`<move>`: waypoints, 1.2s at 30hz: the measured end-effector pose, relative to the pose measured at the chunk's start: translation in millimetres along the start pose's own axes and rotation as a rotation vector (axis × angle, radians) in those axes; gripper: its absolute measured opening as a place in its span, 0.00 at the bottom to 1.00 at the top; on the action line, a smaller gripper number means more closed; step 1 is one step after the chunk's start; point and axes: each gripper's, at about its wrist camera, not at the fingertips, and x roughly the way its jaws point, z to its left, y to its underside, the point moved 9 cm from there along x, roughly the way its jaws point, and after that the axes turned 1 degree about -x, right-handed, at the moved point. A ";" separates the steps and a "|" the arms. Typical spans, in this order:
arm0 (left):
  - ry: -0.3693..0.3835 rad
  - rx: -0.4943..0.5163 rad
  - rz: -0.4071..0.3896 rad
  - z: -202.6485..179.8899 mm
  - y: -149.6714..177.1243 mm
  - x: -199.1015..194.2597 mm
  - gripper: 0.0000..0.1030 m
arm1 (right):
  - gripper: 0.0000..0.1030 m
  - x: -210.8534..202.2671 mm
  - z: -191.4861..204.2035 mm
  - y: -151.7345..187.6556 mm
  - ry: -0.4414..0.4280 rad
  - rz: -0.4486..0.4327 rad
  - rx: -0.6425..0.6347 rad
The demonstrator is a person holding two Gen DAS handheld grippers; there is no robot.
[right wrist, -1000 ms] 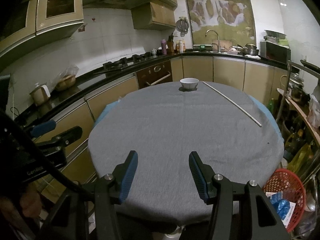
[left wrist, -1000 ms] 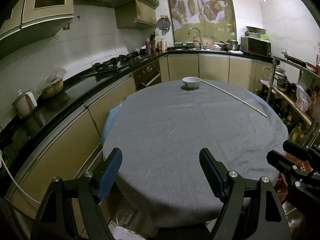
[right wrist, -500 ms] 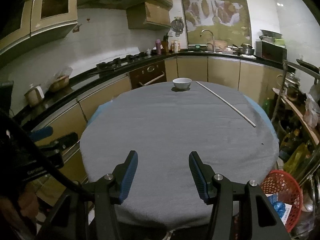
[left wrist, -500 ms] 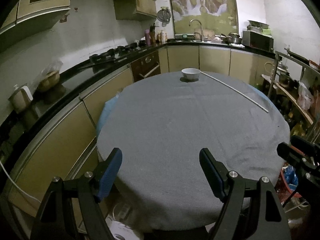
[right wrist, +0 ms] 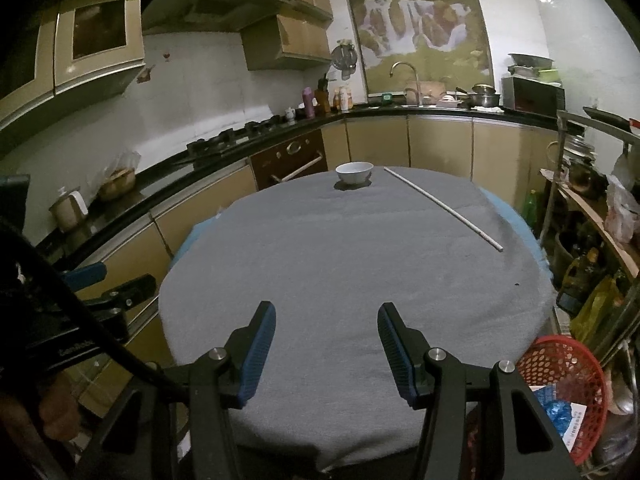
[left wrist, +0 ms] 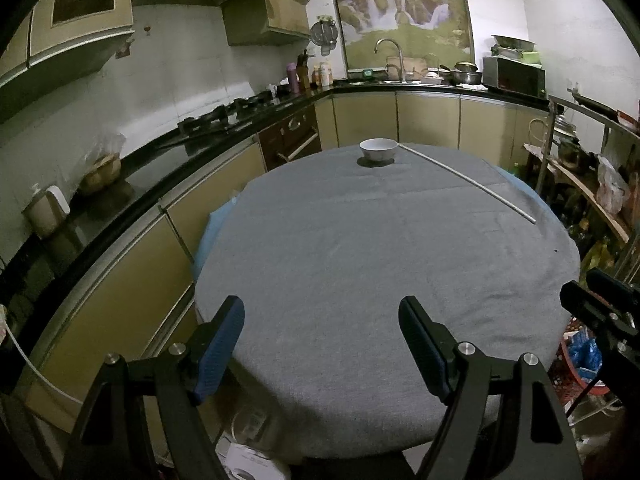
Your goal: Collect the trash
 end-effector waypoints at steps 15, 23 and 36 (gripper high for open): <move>0.026 0.026 -0.032 -11.8 -5.5 -22.4 0.78 | 0.56 -5.7 -6.0 -4.8 -0.009 -0.017 0.033; 0.034 -0.006 -0.033 -5.8 -15.9 -16.2 0.78 | 0.56 0.2 -0.6 -12.4 -0.008 -0.009 0.001; 0.052 -0.020 0.004 -4.9 -39.1 31.3 0.78 | 0.56 48.9 3.6 -40.4 -0.004 0.021 -0.042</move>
